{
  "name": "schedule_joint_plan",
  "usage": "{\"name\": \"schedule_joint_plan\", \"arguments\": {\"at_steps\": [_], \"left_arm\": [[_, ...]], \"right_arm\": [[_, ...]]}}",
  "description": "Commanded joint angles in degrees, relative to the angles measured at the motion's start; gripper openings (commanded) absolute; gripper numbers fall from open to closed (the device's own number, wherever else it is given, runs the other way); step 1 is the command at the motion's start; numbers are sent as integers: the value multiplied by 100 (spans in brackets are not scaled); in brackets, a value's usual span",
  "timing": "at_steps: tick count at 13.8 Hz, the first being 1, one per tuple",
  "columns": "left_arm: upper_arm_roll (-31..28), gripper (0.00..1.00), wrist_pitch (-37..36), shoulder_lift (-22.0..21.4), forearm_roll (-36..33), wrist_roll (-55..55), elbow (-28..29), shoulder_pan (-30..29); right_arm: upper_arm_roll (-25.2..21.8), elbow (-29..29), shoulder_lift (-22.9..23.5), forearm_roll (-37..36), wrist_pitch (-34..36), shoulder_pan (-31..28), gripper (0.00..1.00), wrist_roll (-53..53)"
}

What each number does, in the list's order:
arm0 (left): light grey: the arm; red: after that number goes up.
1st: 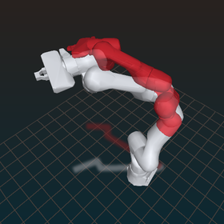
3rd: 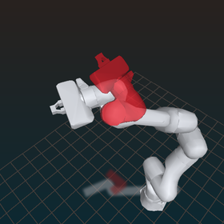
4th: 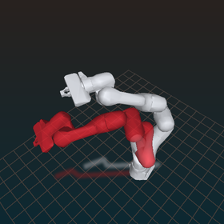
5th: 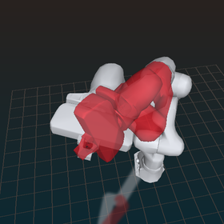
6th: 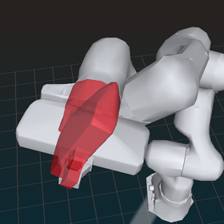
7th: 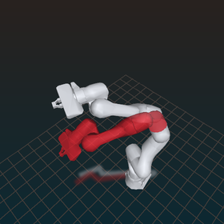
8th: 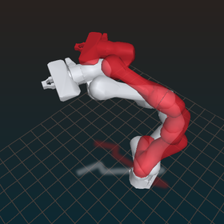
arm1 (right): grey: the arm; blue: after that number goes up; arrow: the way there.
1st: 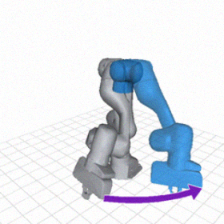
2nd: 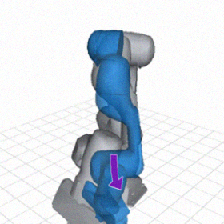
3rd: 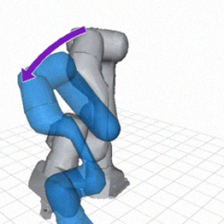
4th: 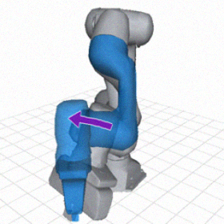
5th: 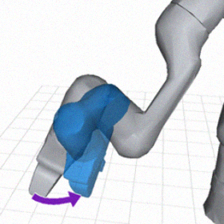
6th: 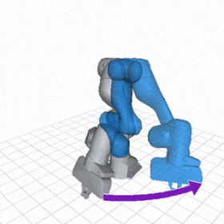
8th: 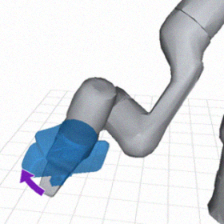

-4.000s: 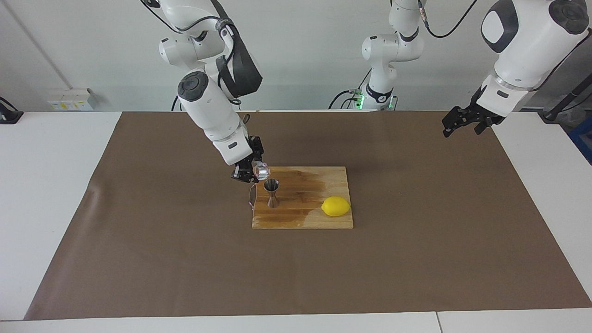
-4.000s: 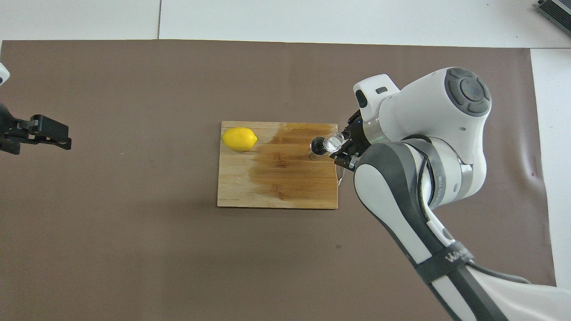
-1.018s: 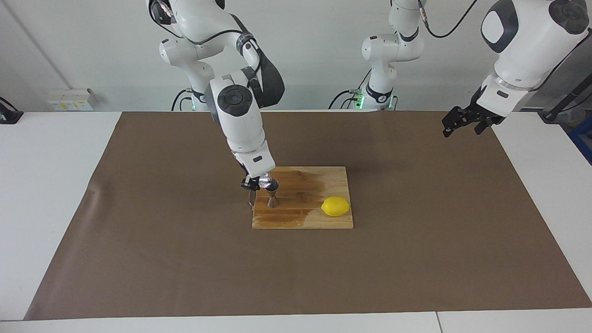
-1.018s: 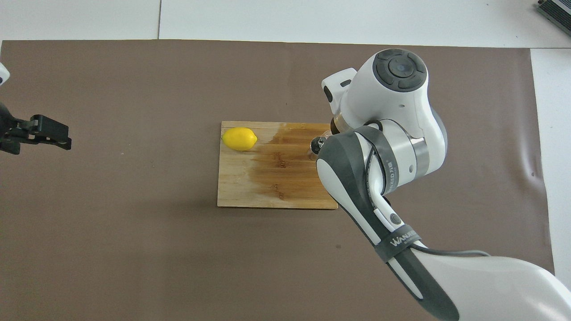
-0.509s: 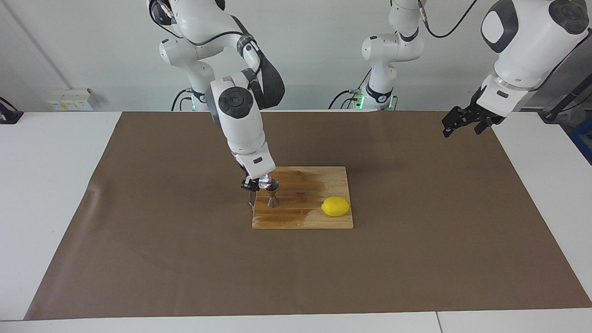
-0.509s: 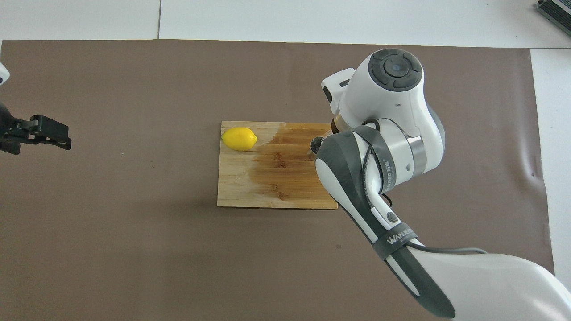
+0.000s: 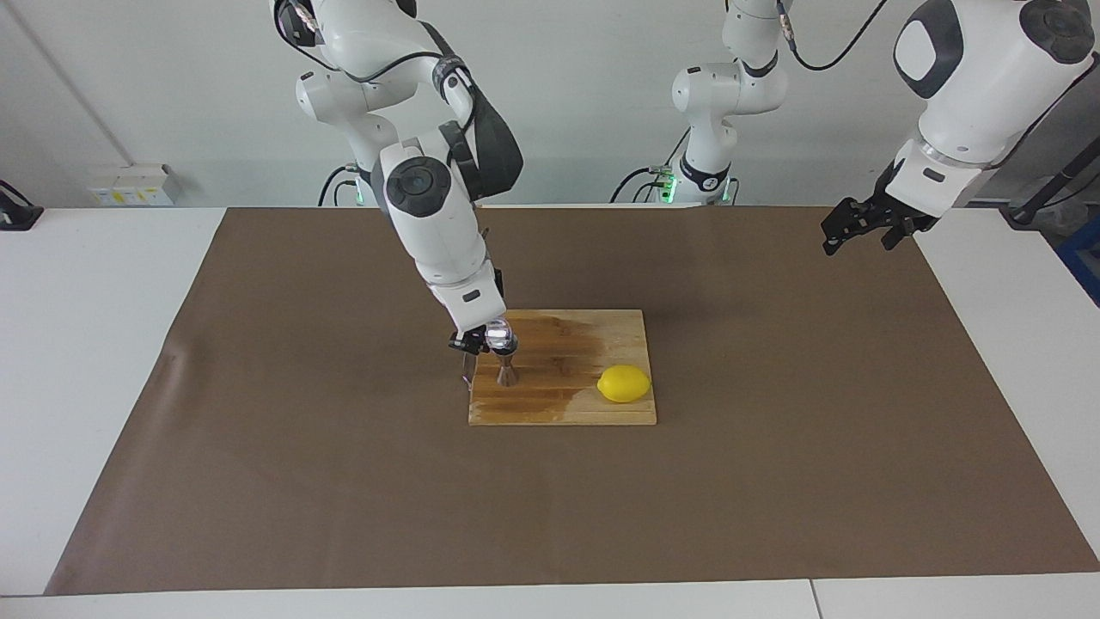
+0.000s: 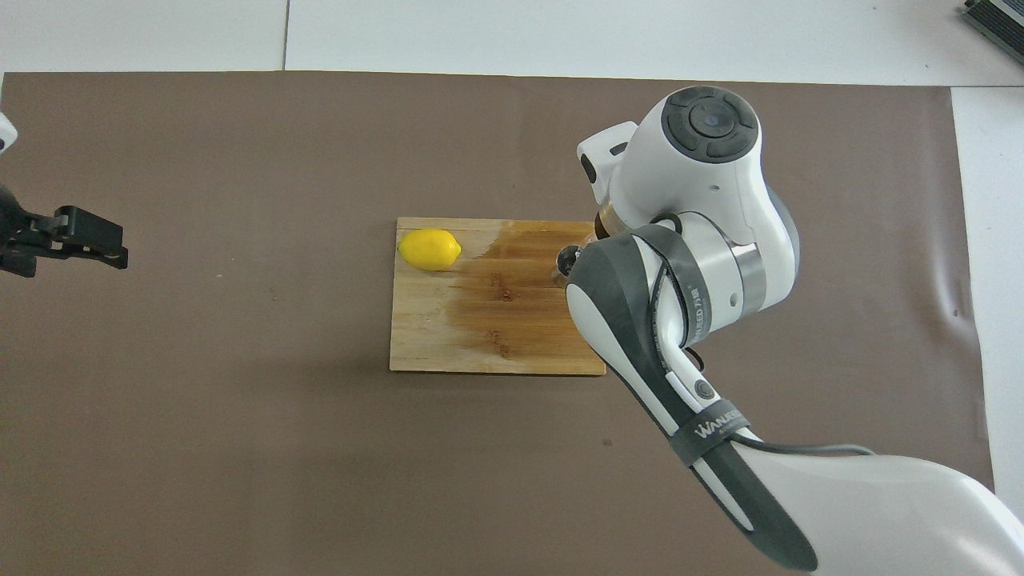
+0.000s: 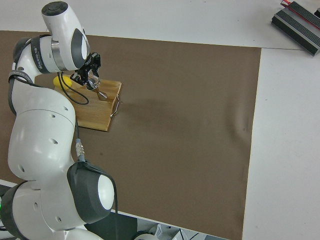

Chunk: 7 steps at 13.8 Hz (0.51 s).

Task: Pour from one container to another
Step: 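Tilt the glass with the right gripper to pour into the cup, then carry the glass with the right gripper back to its spot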

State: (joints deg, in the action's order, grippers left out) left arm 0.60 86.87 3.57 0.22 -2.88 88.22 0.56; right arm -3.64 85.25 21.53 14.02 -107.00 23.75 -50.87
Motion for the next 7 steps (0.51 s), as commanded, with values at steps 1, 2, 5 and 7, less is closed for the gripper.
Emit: {"name": "schedule_joint_plan", "arguments": {"at_steps": [1, 2, 5, 7], "left_arm": [[28, 100, -30, -155, -66, -64, 160, -29], [28, 100, -30, -155, -66, -64, 160, -29], [28, 100, -30, -155, -66, -64, 160, -29], [28, 100, -30, -155, -66, -64, 160, -29]], "right_arm": [[30, 53, -289, 705, -13, -423, 0, -589], [21, 70, -342, 942, -13, -572, 0, -852], [21, 202, -413, 1628, -49, -1178, 0, -1888], [21, 412, -500, 1883, -57, -1609, 0, -2469]]}}
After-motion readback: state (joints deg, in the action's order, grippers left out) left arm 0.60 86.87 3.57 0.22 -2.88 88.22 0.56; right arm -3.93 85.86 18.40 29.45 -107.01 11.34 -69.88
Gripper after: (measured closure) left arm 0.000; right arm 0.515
